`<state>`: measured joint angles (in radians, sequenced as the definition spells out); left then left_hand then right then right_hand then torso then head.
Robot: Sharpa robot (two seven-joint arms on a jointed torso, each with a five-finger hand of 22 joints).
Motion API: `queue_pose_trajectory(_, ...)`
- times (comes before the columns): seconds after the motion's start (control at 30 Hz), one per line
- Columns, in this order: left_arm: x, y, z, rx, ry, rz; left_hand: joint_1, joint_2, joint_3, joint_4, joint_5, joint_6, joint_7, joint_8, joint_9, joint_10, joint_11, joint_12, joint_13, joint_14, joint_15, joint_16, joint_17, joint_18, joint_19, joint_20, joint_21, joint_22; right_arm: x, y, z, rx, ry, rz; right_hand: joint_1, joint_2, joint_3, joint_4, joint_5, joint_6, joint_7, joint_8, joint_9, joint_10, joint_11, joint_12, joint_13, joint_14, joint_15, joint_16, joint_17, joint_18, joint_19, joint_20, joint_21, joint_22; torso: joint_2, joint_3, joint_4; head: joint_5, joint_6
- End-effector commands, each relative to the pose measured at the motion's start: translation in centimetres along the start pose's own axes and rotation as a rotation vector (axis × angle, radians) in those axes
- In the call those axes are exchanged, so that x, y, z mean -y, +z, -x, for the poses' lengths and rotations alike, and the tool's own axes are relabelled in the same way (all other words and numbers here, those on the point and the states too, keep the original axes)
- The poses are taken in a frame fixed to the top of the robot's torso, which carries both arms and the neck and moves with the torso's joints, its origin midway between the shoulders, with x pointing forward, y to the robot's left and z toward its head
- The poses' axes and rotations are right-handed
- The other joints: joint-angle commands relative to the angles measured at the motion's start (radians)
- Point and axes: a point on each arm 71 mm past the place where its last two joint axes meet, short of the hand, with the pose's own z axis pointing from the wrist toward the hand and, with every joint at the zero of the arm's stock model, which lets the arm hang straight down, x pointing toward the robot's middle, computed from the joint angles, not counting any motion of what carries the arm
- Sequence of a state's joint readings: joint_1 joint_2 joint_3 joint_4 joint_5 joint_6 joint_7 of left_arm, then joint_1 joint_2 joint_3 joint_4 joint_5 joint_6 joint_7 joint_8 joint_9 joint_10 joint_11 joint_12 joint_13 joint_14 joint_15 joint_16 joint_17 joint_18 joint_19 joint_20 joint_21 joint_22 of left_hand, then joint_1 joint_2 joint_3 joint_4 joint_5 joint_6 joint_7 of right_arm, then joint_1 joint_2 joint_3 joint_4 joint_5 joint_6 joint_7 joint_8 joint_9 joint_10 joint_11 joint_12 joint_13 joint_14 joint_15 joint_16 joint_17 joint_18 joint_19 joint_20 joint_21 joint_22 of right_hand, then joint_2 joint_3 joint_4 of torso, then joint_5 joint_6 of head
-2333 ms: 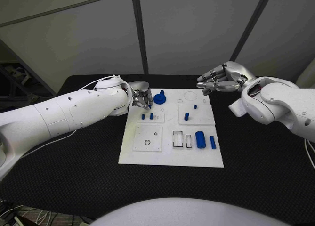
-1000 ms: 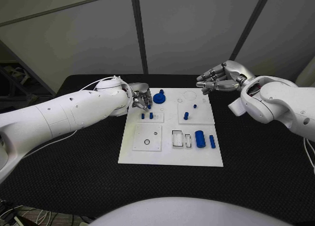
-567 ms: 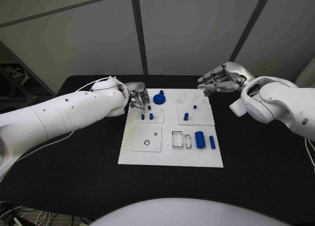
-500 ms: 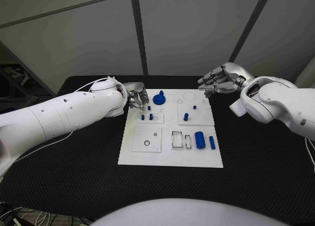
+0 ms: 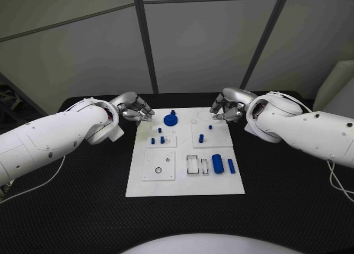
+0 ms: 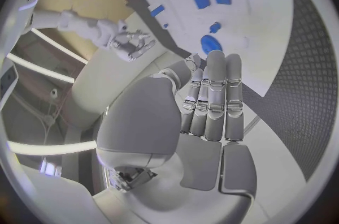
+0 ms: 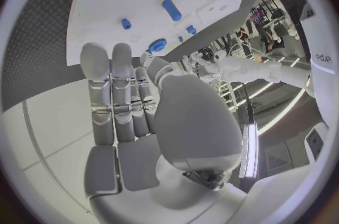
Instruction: Assemble the parts on the task board
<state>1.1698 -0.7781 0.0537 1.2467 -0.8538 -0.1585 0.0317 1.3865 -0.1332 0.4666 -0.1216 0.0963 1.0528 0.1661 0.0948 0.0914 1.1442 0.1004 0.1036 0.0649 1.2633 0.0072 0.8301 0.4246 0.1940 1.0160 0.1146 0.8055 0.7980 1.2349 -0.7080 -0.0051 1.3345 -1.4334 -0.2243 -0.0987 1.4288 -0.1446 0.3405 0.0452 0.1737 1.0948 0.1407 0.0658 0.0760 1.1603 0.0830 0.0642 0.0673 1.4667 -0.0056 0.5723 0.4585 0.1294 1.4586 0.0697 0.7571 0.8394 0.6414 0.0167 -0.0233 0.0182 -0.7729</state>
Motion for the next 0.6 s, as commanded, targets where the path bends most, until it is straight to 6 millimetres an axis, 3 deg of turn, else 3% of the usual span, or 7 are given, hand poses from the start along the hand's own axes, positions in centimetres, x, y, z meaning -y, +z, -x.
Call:
queue_pose_trajectory(0.03,0.5,-0.6,0.9,0.142,-0.438,-0.086,-0.007,0.006,0.005,-0.002,0.002,0.010,0.001,0.003,0.000,0.009,0.001,0.002,0.001,-0.011,0.000,-0.029,-0.015,-0.010,-0.014,-0.001,-0.013,-0.007,-0.1,0.3,-0.4,-0.026,-0.192,-0.009,-0.002,-0.014,0.012,-0.005,0.000,-0.002,0.002,-0.001,-0.002,-0.014,0.000,-0.002,0.000,0.030,-0.003,0.048,0.029,-0.020,0.002,0.001,0.096,0.089,0.000,-0.0009,0.0002,-0.009,0.005)
queue_pose_trajectory(0.27,0.8,-1.8,0.6,0.158,-0.717,-0.151,-0.006,0.018,0.005,-0.003,0.002,0.017,0.001,0.000,0.001,0.016,0.000,0.001,0.001,-0.017,0.002,-0.076,-0.038,-0.010,-0.026,-0.001,-0.032,-0.017,-0.4,0.8,-1.7,-0.097,-0.245,-0.016,-0.019,-0.022,0.041,-0.026,0.000,-0.015,0.005,-0.001,-0.003,-0.024,0.005,-0.002,0.001,0.011,0.003,0.238,0.179,-0.039,-0.011,0.009,0.301,0.283,-0.001,-0.0017,-0.0003,-0.015,0.002)
queue_pose_trajectory(0.6,1.2,-2.6,0.2,0.146,-0.793,-0.190,-0.007,0.021,0.002,-0.004,0.000,0.017,0.002,-0.001,0.001,0.016,0.001,0.000,0.001,-0.018,0.003,-0.088,-0.044,-0.011,-0.030,-0.001,-0.038,-0.020,-0.7,1.2,-3.0,-0.149,-0.253,-0.014,-0.029,-0.022,0.052,-0.039,0.000,-0.027,0.009,-0.001,-0.004,-0.033,0.010,-0.002,0.001,0.002,0.005,0.322,0.244,-0.044,-0.019,0.022,0.375,0.353,-0.001,-0.0016,-0.0005,-0.016,-0.002)
